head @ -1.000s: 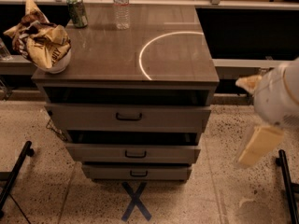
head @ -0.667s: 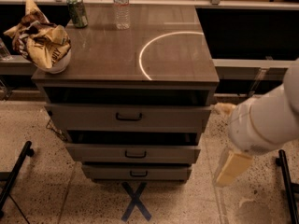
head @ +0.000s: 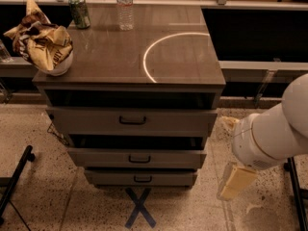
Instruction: Open middle drawer
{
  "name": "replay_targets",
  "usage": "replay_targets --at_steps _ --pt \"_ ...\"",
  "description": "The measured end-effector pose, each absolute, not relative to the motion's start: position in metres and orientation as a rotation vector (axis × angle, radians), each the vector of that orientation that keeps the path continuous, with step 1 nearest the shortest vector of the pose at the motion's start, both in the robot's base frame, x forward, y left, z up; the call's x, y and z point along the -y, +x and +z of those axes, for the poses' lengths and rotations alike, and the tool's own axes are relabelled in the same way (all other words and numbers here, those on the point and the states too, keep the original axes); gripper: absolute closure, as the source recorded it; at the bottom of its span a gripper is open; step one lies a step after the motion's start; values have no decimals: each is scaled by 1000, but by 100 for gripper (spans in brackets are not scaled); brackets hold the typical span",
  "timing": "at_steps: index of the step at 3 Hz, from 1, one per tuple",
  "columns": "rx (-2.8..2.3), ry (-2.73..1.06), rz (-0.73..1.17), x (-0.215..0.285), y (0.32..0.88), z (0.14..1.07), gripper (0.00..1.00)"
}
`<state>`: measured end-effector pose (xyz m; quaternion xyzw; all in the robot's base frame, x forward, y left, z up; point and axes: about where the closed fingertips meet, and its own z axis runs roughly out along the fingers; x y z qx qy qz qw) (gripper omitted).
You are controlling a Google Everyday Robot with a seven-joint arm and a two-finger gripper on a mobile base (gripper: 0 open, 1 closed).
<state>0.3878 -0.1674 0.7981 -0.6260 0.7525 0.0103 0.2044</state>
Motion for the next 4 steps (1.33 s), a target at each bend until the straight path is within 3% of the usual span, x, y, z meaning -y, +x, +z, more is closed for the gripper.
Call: replay_targets --at_steps 3,4 --pt "-2153 -1744 128 171 421 644 0" --pt "-2152 -1677 263 178 424 594 0"
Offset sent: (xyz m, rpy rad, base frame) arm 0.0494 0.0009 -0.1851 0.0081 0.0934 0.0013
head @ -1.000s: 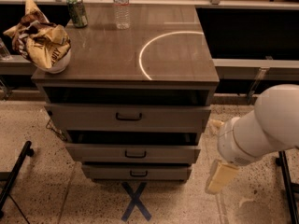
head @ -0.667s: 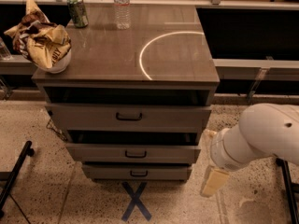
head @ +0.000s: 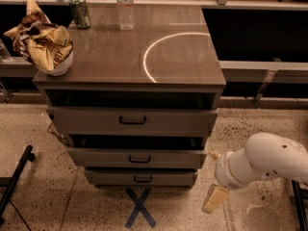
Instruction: Open middle drawer
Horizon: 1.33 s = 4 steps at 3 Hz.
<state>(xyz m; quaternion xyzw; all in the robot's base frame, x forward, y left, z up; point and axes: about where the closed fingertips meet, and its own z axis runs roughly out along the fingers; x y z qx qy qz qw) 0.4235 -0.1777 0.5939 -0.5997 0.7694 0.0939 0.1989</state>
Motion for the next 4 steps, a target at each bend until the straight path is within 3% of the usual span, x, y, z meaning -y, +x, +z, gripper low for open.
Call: replay_targets --at_steps 2,4 --pt "-2136 -1636 359 175 423 569 0" --pt "-1973 -1577 571 151 433 530 0"
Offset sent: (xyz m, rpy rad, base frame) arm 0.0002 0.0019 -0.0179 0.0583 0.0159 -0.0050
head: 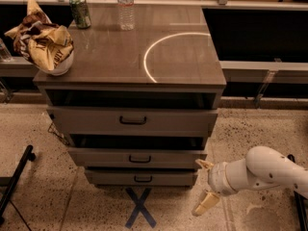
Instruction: Open middle drawer
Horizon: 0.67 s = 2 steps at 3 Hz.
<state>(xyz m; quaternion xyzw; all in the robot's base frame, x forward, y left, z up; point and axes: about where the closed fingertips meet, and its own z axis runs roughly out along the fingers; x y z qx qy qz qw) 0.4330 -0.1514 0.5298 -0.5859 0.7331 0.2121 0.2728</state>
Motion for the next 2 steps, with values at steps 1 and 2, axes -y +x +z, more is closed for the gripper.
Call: replay_targets --at_steps 1,2 --pt "-1907 -1548 611 137 434 513 0" --pt "-1871 -1540 618 124 433 501 0"
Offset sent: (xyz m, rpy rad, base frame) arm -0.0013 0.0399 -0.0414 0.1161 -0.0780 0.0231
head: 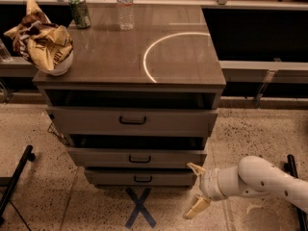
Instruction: Open middle drawer
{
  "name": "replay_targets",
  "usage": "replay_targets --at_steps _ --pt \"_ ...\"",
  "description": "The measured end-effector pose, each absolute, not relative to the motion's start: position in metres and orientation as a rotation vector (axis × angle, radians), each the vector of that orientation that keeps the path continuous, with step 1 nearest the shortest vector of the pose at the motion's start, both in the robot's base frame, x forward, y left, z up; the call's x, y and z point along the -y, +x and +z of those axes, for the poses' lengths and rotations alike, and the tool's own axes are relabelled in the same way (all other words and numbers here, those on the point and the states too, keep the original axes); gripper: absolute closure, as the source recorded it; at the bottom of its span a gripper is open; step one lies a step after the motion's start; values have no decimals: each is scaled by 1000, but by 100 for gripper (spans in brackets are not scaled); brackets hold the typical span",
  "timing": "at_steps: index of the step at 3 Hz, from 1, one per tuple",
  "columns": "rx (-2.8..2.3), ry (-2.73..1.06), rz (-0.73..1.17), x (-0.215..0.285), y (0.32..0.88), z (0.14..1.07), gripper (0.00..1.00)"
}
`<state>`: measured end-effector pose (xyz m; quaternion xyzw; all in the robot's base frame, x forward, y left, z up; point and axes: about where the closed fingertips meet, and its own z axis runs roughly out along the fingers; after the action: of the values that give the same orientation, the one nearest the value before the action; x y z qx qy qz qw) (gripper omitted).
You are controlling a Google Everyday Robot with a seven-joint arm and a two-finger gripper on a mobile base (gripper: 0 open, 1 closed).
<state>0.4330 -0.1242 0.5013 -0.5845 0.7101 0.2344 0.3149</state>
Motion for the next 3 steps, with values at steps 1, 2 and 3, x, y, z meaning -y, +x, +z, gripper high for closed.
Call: replay_targets --at_steps 1,2,3 --pt "-1840 -1521 634 106 437 488 0" --pt "-1797 -1514 633 92 450 488 0" --pt "-1768 -1503 656 79 463 487 0"
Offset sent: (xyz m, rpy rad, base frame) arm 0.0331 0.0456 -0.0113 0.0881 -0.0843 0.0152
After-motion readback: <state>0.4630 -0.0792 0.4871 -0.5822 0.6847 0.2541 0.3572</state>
